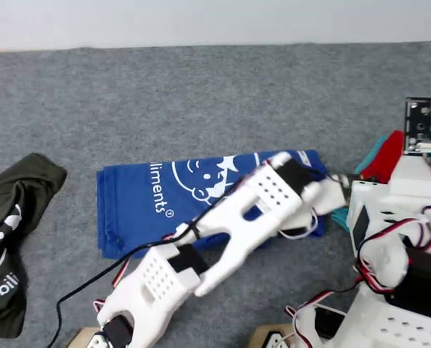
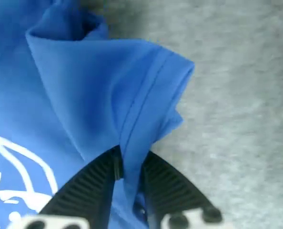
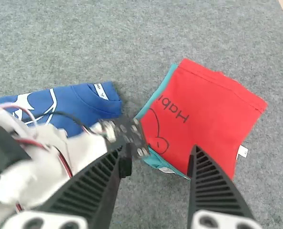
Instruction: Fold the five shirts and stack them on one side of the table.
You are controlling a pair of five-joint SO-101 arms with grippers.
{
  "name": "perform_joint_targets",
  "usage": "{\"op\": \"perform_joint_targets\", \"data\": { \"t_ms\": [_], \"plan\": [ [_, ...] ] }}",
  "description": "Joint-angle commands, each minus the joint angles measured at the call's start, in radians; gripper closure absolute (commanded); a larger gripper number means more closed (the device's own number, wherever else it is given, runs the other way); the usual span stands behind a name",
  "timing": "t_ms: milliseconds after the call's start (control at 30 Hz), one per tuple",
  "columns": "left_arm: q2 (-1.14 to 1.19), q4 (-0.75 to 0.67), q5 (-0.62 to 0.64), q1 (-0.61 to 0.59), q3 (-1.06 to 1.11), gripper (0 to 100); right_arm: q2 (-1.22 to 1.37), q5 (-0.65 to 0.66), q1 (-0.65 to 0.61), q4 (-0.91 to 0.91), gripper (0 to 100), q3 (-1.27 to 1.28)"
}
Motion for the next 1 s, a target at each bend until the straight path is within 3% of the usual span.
{"op": "perform_joint_targets", "data": {
  "t_ms": [0, 633, 967],
  "plan": [
    [-0.02, 0.025, 0.037, 0.043, -0.033, 99, -0.002, -0.011, 0.012, 0.005, 79.8, -0.035],
    [-0.133, 0.06, 0.043, 0.074, -0.01, 99, -0.002, -0.011, 0.012, 0.007, 79.8, -0.035],
    [-0.173, 0.06, 0.043, 0.012, -0.012, 99, -0.002, -0.011, 0.012, 0.007, 79.8, -0.035]
  ]
}}
